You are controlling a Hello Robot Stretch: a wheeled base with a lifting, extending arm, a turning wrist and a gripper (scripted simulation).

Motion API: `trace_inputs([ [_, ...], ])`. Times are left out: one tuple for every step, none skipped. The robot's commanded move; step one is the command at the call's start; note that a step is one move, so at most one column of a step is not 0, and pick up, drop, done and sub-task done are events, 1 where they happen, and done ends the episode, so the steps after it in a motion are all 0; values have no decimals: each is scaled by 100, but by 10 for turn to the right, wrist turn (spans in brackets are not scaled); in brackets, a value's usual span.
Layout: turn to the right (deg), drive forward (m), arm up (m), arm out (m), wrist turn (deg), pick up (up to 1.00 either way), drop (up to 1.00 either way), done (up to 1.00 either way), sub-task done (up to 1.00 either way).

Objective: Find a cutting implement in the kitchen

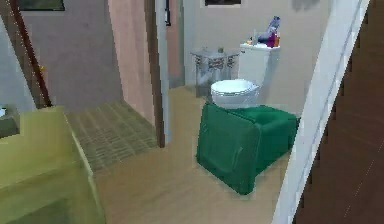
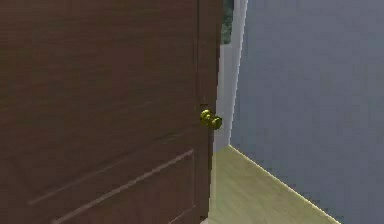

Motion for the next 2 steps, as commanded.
trace_inputs([
  [0,100,0,0,0,0,0,0,0],
  [0,100,0,0,0,0,0,0,0],
])
